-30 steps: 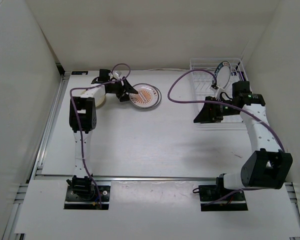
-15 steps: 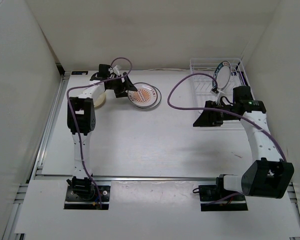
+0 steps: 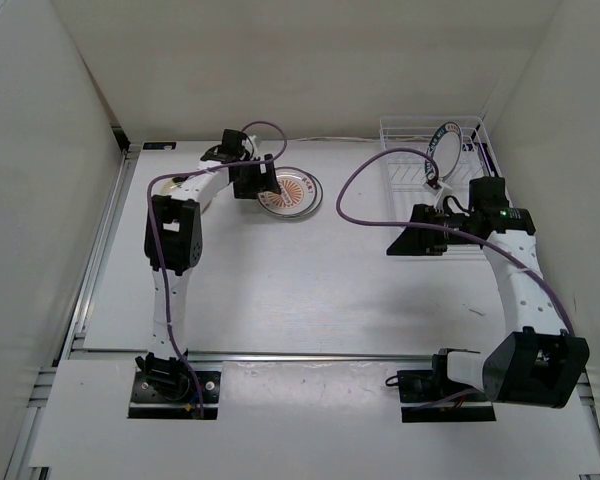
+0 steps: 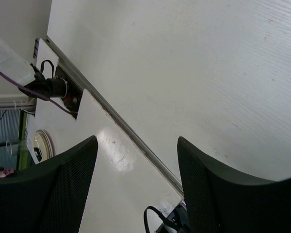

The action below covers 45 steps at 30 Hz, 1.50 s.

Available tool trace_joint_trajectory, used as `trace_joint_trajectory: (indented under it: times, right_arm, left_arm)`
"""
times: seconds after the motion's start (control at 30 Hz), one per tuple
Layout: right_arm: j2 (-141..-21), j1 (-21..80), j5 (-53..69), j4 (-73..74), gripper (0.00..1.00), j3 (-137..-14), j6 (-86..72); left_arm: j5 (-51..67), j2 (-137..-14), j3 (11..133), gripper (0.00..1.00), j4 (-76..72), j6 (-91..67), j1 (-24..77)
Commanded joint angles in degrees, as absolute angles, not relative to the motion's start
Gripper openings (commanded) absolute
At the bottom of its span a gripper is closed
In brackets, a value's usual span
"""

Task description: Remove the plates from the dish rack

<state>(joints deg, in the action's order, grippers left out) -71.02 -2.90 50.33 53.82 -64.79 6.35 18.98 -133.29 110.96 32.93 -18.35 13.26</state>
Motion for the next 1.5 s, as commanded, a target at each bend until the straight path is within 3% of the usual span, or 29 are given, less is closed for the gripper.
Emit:
trace_joint_trajectory:
  times: [0.0, 0.13, 0.33, 0.5, 0.8, 1.07, 1.27, 1.47]
  right_arm:
    - [-69.26, -3.08, 52.29, 52.91, 0.71, -64.25, 6.59]
    - [-69.26, -4.30, 50.28, 51.16, 0.72, -65.65, 5.11]
    - [-74.43, -6.59, 27.49, 44.38, 0.78, -76.88, 0.79]
    - [-80.33, -6.59, 18.82, 43.25, 0.79, -89.09, 3.43]
    - [-88.41, -6.59, 1.89, 38.24, 0.87, -100.01, 0.44]
    - [-100.36, -6.59, -4.21, 36.13, 0.87, -109.42, 5.88]
    - [-106.78, -6.59, -8.53, 34.46, 0.72, -113.72, 9.14]
    - [-113.11, -6.59, -8.53, 33.93, 0.61, -118.99, 11.16]
  left_arm:
    - [13.98, -130.61, 110.57, 0.93, 34.27, -16.70, 13.97]
    - [12.13, -126.92, 109.17, 0.94, 34.28, -15.65, 13.97]
    - [16.17, -121.30, 107.93, 0.98, 34.80, -15.03, 13.97]
    - [14.50, -121.29, 109.16, 0.99, 34.80, -13.71, 15.03]
    - [15.12, -122.79, 110.40, 0.99, 34.80, -12.57, 16.61]
    - [20.10, -104.02, 102.49, 0.99, 34.80, -10.64, 16.61]
    - [25.40, -89.77, 90.73, 0.99, 36.12, 0.16, 16.61]
    - [24.08, -84.29, 83.85, 0.99, 37.44, 3.77, 16.61]
